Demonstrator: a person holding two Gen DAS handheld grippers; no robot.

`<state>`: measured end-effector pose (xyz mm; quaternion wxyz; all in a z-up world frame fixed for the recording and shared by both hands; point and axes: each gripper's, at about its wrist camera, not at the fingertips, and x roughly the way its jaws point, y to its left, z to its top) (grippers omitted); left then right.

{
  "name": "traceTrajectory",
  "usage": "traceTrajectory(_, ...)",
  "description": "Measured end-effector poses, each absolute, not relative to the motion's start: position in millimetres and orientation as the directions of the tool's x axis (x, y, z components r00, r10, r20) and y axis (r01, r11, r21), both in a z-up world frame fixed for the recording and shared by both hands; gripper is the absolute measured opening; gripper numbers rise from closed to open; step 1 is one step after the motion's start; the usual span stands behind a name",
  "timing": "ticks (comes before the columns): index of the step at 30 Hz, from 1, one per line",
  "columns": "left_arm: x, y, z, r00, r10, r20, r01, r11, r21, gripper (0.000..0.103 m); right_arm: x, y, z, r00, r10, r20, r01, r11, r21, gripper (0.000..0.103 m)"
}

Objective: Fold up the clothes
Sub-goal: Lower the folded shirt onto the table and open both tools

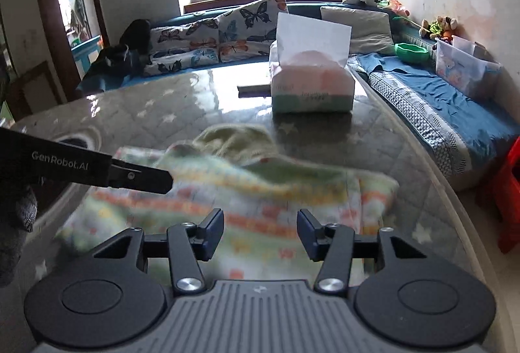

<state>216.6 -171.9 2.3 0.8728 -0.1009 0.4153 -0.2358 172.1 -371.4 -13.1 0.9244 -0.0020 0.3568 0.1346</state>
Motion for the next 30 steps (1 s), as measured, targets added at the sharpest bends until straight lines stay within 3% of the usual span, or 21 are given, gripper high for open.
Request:
traceTrajectory(8,186,-185,-8,0.536,-0.489,-0.688,0.368,0.869,-0.332,0.026,137,-373,-27,0.711,0.197,-0.675,-0.247,0.969,0.023,0.058)
traceTrajectory(13,176,-182,-13,0.542,-0.471,-0.696,0.366,0.878,-0.309,0.026,135,-370,-19,0.752,0.183,-0.634,-0.234,0.972,0.004,0.059)
traceTrajectory(16,172,-180,-12,0.55,-0.469,-0.691,0.36,0.88,-0.31,0.026,138,-368,-15,0.772,0.181,-0.61,-0.224,0.975,0.005,0.065)
traceTrajectory(20,167,-172,-11,0.558,-0.46,-0.691,0.346,0.885,-0.31,0.027,147,-366,-28,0.746,0.165,-0.645,-0.217,0.976,-0.002,0.067)
traceTrajectory(22,163,-166,-9,0.565,-0.457,-0.687,0.337,0.888,-0.313,0.028,142,-368,-30,0.747,0.167,-0.644,-0.212,0.977,0.008,0.076)
traceTrajectory(23,162,-163,-8,0.569,-0.453,-0.687,0.33,0.89,-0.314,0.031,139,-369,-29,0.752,0.166,-0.638,-0.205,0.979,0.012,0.084)
traceTrajectory(30,149,-151,-3,0.602,-0.416,-0.682,0.306,0.909,-0.284,0.054,128,-369,-25,0.761,0.162,-0.628,-0.18,0.983,0.035,0.094)
